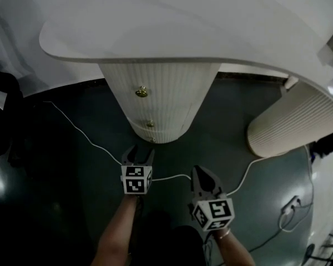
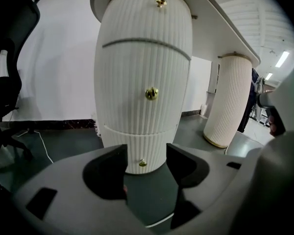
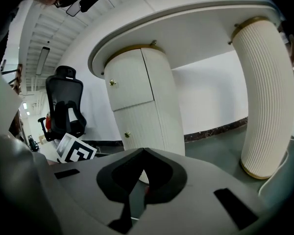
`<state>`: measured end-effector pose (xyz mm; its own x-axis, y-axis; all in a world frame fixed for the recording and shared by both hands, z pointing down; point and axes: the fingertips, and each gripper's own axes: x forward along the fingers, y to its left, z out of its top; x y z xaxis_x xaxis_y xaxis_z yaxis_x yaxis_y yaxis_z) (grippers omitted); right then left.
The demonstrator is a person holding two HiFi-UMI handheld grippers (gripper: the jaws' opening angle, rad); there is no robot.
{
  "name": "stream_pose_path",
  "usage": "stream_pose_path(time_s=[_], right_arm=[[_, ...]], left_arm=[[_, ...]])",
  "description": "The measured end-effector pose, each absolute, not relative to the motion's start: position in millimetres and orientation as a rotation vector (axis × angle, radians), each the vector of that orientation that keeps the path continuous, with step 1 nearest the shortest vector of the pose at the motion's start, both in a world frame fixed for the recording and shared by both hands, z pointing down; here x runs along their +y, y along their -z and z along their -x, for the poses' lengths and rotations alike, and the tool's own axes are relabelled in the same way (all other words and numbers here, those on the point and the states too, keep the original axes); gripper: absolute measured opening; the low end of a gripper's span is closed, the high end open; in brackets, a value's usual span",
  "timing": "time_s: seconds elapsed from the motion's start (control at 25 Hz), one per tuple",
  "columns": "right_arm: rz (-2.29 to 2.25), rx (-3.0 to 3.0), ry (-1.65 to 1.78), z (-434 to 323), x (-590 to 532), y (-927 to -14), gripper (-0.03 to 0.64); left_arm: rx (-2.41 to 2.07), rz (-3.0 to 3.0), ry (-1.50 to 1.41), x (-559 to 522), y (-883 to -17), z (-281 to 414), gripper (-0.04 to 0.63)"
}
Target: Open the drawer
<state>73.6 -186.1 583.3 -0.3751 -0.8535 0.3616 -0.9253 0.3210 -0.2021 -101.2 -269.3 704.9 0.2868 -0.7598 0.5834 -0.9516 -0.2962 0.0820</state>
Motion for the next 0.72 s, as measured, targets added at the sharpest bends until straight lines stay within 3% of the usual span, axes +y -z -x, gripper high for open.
stream_pose_path(time_s=[0.4, 0.72], right_arm=[[-1.675, -2.378, -0.559, -84, -208, -678, 0.003], [-1.685, -2.355, -0.553, -104, -212, -704, 0.003]], left_arm=[[-1.518, -2.108, -0.663, -304, -806, 88, 0.230], [-1.515, -2.077, -0.725, -328, -846, 83, 0.230]])
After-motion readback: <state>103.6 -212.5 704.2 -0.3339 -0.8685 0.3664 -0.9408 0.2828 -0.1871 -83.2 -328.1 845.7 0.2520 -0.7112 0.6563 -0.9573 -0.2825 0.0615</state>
